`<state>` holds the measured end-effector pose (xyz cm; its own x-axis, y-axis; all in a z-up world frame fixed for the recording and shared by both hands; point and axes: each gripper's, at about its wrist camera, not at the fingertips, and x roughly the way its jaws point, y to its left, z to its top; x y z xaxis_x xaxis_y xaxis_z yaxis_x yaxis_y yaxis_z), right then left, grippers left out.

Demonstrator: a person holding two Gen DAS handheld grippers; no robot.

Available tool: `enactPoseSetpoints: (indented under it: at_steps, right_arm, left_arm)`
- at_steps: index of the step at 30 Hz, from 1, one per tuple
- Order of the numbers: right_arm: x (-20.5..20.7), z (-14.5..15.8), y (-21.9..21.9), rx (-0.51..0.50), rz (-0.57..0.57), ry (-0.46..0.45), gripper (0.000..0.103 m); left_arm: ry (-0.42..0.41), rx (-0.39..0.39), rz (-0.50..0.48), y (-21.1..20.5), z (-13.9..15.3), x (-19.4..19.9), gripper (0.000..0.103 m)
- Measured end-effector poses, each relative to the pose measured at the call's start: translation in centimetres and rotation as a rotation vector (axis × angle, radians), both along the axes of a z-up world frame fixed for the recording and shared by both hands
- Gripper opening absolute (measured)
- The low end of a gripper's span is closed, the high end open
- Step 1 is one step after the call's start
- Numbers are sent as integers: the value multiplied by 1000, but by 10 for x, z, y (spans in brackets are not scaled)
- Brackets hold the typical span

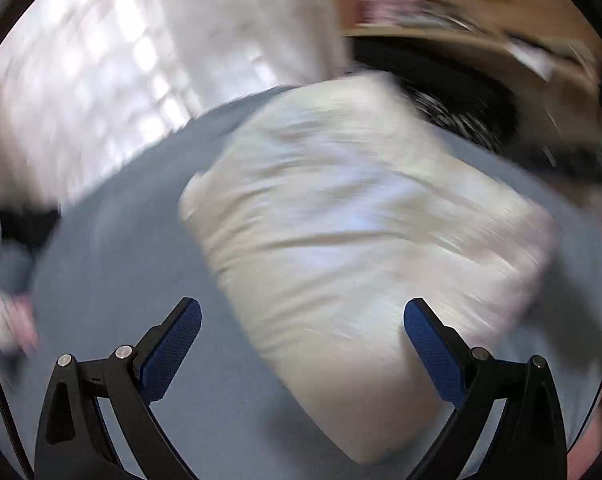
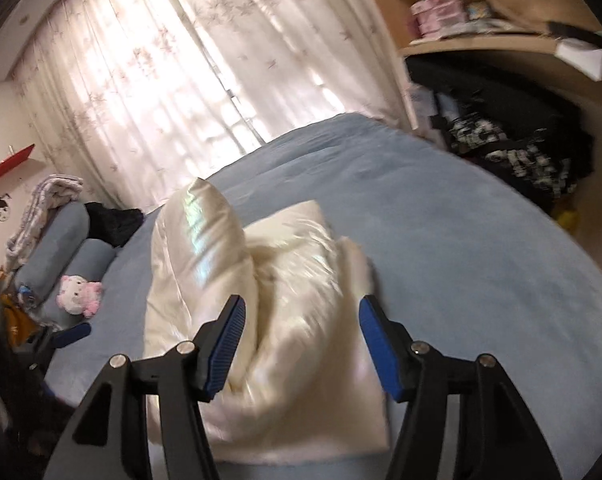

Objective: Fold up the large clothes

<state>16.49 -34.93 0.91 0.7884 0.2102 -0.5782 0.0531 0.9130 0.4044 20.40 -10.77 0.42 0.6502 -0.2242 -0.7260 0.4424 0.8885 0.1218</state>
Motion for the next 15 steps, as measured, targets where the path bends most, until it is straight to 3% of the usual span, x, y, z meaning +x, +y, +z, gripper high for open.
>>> enactPoseSetpoints:
  at_steps: [4, 6, 7, 8, 10, 15]
  right_arm:
    - [52, -20, -4, 26, 23, 95, 48]
    - [74, -36, -6, 26, 23, 153, 35]
    - [83, -45, -7, 27, 31, 180, 22]
    - [90, -55, -7, 26, 34, 209, 12]
    - [98, -72, -7, 42, 46, 248, 7]
    - [87, -100, -3, 74, 56, 266, 6]
  left_arm:
    - [113, -224, 155, 58, -21, 51, 101]
    - [183, -339, 199, 74, -43, 80, 100]
    - [212, -373, 219, 79, -52, 90, 100]
    - [222, -383, 230, 79, -60, 98, 100]
    - [234, -396, 216, 73, -73, 110, 96]
    - [210, -434, 114, 34, -78, 112, 91]
